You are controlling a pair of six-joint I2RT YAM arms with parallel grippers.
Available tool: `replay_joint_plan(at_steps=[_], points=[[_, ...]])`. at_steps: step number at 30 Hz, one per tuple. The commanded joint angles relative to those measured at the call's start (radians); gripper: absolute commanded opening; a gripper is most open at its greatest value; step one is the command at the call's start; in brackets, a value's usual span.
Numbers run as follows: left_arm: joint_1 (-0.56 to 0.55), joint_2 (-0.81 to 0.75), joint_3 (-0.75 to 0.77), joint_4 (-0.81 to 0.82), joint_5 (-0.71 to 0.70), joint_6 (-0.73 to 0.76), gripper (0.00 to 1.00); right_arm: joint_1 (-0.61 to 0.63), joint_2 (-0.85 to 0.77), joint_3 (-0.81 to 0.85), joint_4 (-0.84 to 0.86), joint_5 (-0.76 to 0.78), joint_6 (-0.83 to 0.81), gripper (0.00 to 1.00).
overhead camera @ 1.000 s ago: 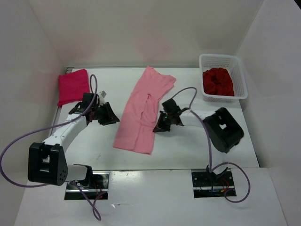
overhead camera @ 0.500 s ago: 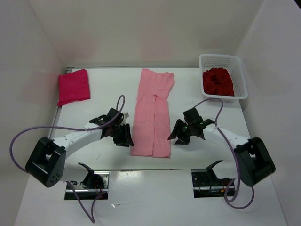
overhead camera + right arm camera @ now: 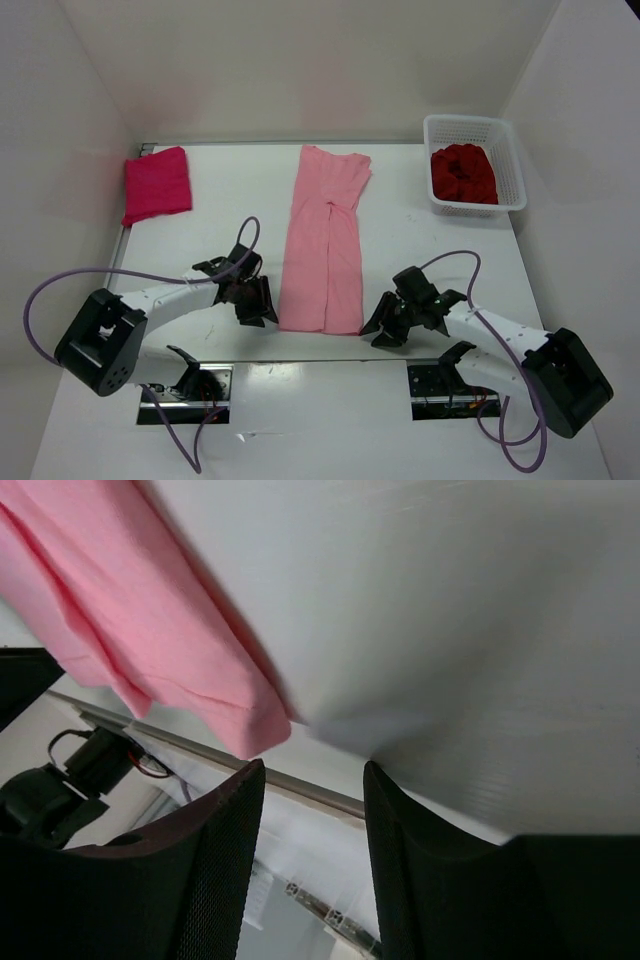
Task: Fold and stack the t-shirts
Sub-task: Grab the bottom of the folded rectangular tshirt with both arms
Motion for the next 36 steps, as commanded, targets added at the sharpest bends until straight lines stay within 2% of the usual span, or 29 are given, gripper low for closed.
replay_joint_plan(at_steps=[1, 11, 14, 16, 19, 23, 25, 27, 30, 31, 32, 36], points=[[0.0, 0.029, -0.014, 0.05, 0.031, 0.0, 0.49, 0.015, -0.019, -0.037, 0.106, -0.006, 0.088, 0.5], [0.0, 0.015, -0.035, 0.071, 0.083, 0.02, 0.49, 0.015, 0.079, -0.008, 0.213, 0.016, 0.087, 0.46], [0.0, -0.117, -0.06, 0.062, 0.058, -0.021, 0.49, 0.015, 0.1, 0.003, 0.213, 0.007, 0.078, 0.45], [0.0, -0.198, -0.071, 0.05, 0.045, -0.041, 0.53, 0.015, 0.091, 0.003, 0.213, 0.022, 0.078, 0.4], [0.0, -0.15, -0.071, 0.082, 0.081, -0.032, 0.61, 0.015, 0.091, -0.006, 0.222, 0.034, 0.078, 0.35], [0.0, -0.013, -0.071, 0.126, 0.164, 0.009, 0.62, 0.015, 0.111, -0.006, 0.213, 0.025, 0.066, 0.34], [0.0, -0.004, -0.061, 0.135, 0.164, 0.009, 0.53, 0.015, 0.111, 0.003, 0.213, 0.034, 0.056, 0.34], [0.0, -0.004, -0.061, 0.145, 0.164, -0.003, 0.49, 0.015, 0.111, 0.003, 0.213, 0.034, 0.056, 0.33], [0.0, 0.006, -0.061, 0.157, 0.164, -0.003, 0.44, 0.015, 0.129, 0.003, 0.222, 0.034, 0.056, 0.27], [0.0, 0.016, -0.061, 0.166, 0.175, -0.003, 0.4, 0.015, 0.13, 0.003, 0.222, 0.034, 0.056, 0.22], [0.0, 0.027, -0.071, 0.166, 0.189, -0.003, 0.31, 0.015, 0.13, 0.003, 0.222, 0.034, 0.047, 0.19], [0.0, 0.026, -0.081, 0.188, 0.212, 0.008, 0.13, 0.015, 0.14, 0.012, 0.213, 0.043, 0.027, 0.08]])
